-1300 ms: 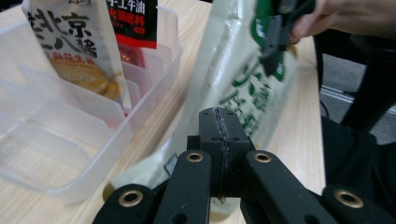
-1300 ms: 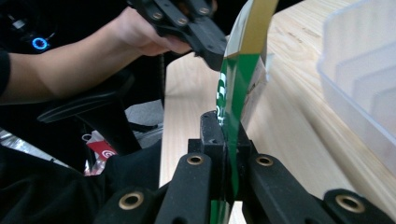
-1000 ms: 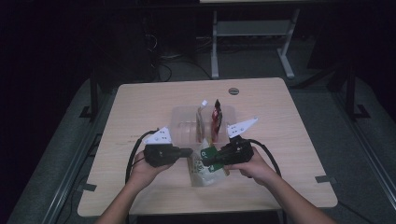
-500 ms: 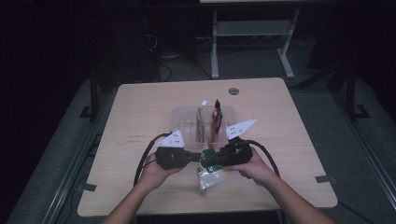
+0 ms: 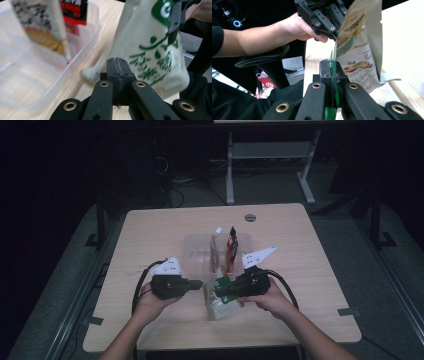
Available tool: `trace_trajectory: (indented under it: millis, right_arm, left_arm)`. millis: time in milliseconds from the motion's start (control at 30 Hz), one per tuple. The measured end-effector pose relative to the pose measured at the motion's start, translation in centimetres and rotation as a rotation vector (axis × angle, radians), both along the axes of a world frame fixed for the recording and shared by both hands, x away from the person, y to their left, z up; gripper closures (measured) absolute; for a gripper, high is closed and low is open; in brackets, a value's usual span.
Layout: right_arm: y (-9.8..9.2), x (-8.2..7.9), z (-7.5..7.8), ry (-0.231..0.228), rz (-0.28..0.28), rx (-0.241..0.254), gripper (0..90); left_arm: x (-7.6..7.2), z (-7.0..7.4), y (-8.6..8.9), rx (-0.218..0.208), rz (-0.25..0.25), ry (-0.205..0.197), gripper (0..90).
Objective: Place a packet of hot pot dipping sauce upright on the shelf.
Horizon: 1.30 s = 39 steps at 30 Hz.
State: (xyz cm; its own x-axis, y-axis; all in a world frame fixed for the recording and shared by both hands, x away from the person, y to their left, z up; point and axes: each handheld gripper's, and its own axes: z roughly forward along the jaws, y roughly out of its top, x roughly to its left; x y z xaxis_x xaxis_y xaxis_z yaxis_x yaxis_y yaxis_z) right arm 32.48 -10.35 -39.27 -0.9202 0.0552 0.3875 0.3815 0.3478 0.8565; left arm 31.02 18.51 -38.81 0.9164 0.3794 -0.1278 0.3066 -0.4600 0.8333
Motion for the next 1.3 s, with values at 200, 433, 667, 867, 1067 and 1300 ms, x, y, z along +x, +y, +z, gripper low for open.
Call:
trace_trajectory:
  millis: [200,433,667,867,1067,1300]
  right_arm:
    - [0.0,0.2,0.8,-0.032,-0.015,-0.003,90.0]
    - [0.6,0.8,1.6,-0.053,-0.020,0.000,90.0]
    - [1.1,1.6,2.6,-0.075,-0.033,0.017,89.9]
    - [1.4,2.9,4.2,-0.095,-0.053,0.018,89.9]
    - [1.7,4.1,5.4,-0.100,-0.082,0.036,89.9]
    - [2.3,5.6,6.6,-0.121,-0.111,0.047,89.9]
  left_arm:
    - [-1.0,-0.4,1.9,0.045,0.037,0.071,78.2]
    - [-3.0,-2.5,3.5,0.109,0.076,0.125,57.2]
    - [-3.2,-3.0,4.2,0.121,0.092,0.122,37.1]
    - [-3.0,-3.4,4.0,0.145,0.091,0.113,30.5]
    - [-3.0,-3.8,3.7,0.147,0.080,0.114,29.6]
    - [-3.0,-3.8,3.4,0.146,0.069,0.116,29.4]
